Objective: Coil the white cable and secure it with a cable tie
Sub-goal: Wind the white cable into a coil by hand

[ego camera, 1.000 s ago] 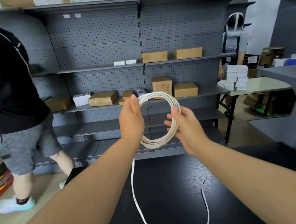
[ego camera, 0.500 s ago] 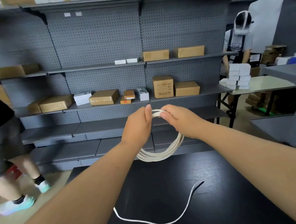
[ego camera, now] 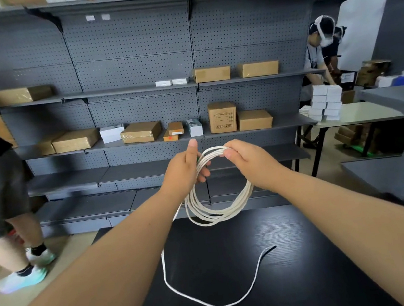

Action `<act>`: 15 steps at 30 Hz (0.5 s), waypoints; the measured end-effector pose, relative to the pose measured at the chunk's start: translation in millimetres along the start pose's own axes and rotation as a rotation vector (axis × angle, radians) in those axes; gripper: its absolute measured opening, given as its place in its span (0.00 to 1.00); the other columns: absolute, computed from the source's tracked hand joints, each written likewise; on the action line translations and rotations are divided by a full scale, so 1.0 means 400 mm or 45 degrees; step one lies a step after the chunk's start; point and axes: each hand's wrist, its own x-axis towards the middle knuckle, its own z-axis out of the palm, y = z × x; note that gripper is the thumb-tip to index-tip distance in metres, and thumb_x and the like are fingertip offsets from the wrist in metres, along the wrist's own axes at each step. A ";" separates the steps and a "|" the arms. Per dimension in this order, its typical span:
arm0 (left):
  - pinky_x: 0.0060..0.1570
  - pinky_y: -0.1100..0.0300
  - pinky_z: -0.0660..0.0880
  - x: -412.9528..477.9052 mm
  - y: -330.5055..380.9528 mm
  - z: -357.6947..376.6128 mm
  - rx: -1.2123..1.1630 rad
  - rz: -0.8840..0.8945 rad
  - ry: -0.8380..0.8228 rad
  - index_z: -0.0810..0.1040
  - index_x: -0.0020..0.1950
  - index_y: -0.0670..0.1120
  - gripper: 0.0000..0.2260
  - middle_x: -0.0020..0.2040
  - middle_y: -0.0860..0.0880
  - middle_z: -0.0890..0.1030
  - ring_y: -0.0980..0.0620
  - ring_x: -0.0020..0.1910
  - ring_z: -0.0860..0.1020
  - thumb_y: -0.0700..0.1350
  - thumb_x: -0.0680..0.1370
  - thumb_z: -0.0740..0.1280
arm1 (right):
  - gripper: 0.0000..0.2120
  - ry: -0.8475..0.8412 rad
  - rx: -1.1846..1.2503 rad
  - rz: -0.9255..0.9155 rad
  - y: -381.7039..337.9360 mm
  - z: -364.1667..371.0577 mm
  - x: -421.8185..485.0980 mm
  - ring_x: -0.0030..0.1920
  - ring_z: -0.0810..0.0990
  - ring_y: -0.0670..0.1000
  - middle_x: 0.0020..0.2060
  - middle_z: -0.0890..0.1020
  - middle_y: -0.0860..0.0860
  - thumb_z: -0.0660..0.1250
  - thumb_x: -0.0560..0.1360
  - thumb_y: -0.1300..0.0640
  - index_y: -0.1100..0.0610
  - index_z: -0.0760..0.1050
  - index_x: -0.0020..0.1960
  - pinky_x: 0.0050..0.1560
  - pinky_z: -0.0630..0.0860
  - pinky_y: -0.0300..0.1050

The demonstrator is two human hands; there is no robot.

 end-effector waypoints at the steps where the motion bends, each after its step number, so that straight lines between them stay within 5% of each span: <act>1: 0.42 0.56 0.77 0.002 0.000 0.003 0.028 0.009 0.007 0.78 0.39 0.43 0.27 0.31 0.47 0.79 0.50 0.31 0.77 0.56 0.82 0.46 | 0.14 -0.003 0.009 -0.003 0.001 0.002 -0.001 0.48 0.74 0.52 0.47 0.79 0.56 0.53 0.81 0.54 0.60 0.73 0.57 0.44 0.65 0.44; 8: 0.42 0.57 0.68 -0.010 0.010 0.024 -0.152 -0.049 -0.115 0.78 0.38 0.46 0.26 0.30 0.49 0.75 0.52 0.32 0.70 0.54 0.82 0.45 | 0.12 -0.016 0.019 -0.005 0.011 0.010 -0.007 0.48 0.75 0.52 0.47 0.79 0.54 0.54 0.81 0.54 0.58 0.73 0.56 0.49 0.69 0.47; 15: 0.47 0.62 0.69 -0.022 0.011 0.005 -0.628 -0.244 -0.350 0.74 0.62 0.38 0.20 0.40 0.47 0.74 0.53 0.38 0.69 0.37 0.78 0.47 | 0.13 0.001 0.018 0.044 0.022 -0.002 -0.015 0.46 0.74 0.51 0.45 0.77 0.52 0.53 0.81 0.54 0.58 0.73 0.56 0.46 0.68 0.45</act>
